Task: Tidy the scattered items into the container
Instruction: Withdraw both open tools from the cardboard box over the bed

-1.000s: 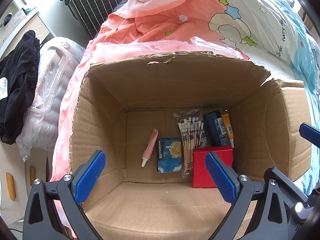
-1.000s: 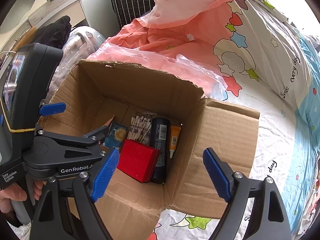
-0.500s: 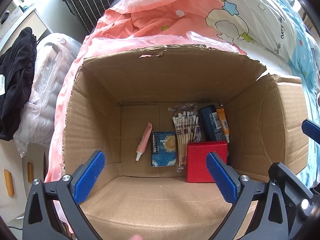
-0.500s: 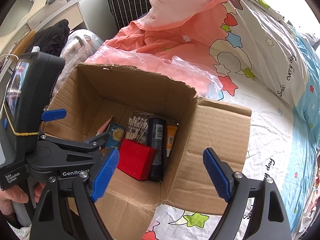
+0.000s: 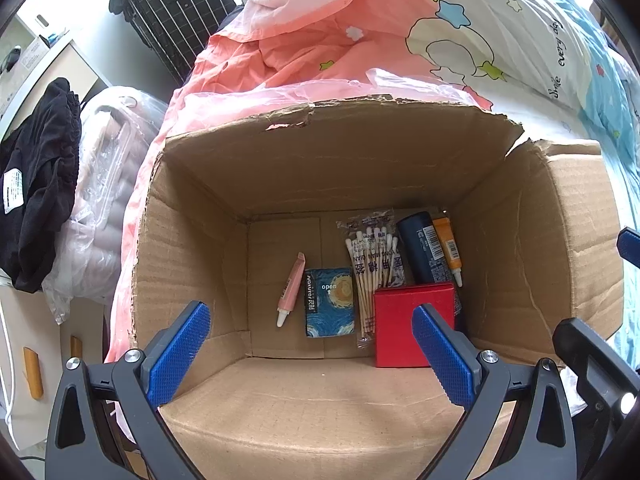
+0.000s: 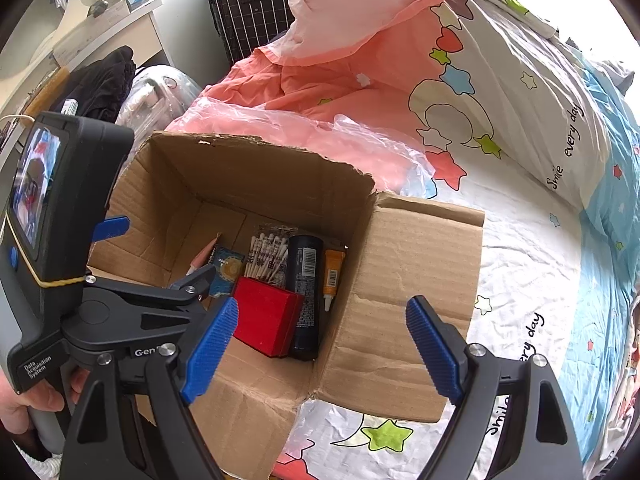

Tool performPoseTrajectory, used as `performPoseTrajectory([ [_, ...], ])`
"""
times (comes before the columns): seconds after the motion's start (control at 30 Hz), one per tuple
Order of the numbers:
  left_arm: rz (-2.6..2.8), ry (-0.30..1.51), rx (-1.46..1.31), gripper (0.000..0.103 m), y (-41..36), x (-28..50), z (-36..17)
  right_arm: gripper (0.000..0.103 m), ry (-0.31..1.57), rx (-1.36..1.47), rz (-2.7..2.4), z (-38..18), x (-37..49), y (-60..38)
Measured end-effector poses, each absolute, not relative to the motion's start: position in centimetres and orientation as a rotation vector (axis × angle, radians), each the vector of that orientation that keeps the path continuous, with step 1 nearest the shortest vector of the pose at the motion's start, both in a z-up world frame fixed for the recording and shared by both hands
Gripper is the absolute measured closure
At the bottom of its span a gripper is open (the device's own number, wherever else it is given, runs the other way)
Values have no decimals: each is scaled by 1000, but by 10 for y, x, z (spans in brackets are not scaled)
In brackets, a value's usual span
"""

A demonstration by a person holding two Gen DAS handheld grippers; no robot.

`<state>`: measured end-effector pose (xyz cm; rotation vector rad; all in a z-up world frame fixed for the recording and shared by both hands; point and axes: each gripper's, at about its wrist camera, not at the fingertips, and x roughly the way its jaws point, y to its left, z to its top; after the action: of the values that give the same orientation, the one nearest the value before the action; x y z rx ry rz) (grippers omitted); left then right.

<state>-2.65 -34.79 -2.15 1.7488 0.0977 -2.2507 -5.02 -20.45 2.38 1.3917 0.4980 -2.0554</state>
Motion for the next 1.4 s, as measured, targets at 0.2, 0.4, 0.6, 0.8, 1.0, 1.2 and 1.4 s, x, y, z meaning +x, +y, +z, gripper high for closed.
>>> performPoseTrajectory([
  [0.2,-2276,86,1746,0,-342,-29,-16,19,487,1387,-2069,28,-50,-198],
  [0.4,-2288,114,1774,0,-328,-30,-15,19,477,1394,-2093,31,-52,-183],
  [0.6,-2325,124,1826,0,-296,-31,-19,19,442,1427,-2141,32,-58,-153],
  [0.8,-2345,135,1863,0,-267,-31,-24,19,409,1462,-2187,32,-61,-120],
  [1.0,-2340,62,1826,0,-243,-37,-19,19,352,1490,-2231,34,-61,-84],
  [1.2,-2361,28,1785,0,-227,-33,-4,19,296,1515,-2273,34,-62,-50],
  [1.4,-2429,103,1794,0,-216,-26,13,19,228,1553,-2306,31,-64,-19],
])
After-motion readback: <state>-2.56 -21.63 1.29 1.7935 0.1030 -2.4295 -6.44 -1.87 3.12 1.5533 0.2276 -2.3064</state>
